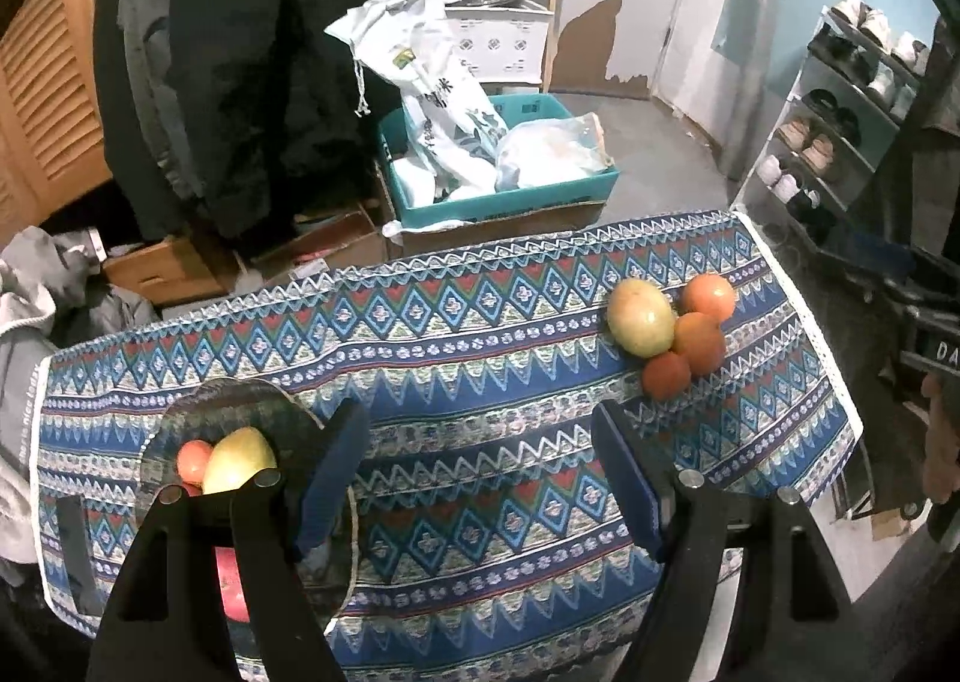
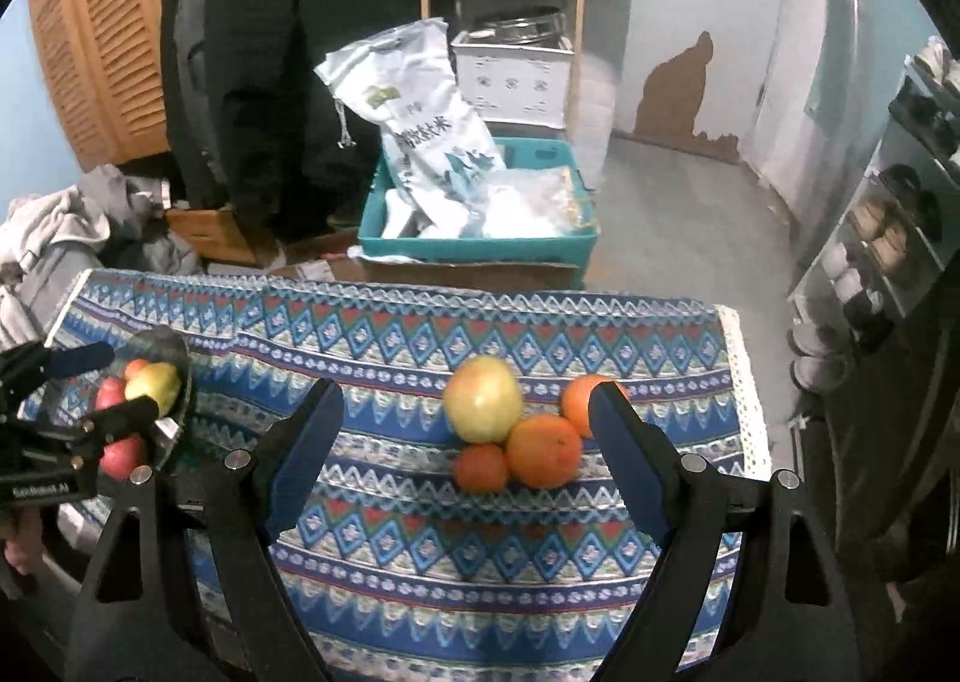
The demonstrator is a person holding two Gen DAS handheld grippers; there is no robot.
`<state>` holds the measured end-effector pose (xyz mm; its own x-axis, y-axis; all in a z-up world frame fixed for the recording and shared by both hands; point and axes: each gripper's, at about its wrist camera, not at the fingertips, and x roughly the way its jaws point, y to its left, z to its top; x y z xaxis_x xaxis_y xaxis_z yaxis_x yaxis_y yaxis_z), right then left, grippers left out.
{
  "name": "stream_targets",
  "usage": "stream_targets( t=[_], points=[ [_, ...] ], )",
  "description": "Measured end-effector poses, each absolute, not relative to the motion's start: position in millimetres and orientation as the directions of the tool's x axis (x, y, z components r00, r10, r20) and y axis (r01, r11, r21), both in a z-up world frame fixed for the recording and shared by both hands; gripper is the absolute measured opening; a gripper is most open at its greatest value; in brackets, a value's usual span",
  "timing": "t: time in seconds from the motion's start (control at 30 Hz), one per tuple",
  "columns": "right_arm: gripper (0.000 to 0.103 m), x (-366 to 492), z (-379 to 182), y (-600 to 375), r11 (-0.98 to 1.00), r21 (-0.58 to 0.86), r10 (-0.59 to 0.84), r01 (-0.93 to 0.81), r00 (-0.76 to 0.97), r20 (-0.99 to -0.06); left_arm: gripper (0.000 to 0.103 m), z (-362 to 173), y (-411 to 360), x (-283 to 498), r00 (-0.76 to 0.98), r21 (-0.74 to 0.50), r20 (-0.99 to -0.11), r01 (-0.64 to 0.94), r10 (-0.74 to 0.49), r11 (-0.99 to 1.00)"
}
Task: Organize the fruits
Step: 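Bring the left tool to a yellow pear while the right tool approaches an orange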
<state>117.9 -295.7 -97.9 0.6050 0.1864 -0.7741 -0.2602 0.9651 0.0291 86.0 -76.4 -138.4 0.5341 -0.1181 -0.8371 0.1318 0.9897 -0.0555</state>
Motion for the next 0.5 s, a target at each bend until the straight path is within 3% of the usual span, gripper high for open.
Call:
stream_targets(
  t=[0.5],
  points=[
    [0.084,156,-109,-333,0.969,0.07,0.19,-0.238,0.528,-0.828,0.078,-157,-133,140,0.437,-0.084,-0.885,0.188,-0.16,0.979]
  ],
)
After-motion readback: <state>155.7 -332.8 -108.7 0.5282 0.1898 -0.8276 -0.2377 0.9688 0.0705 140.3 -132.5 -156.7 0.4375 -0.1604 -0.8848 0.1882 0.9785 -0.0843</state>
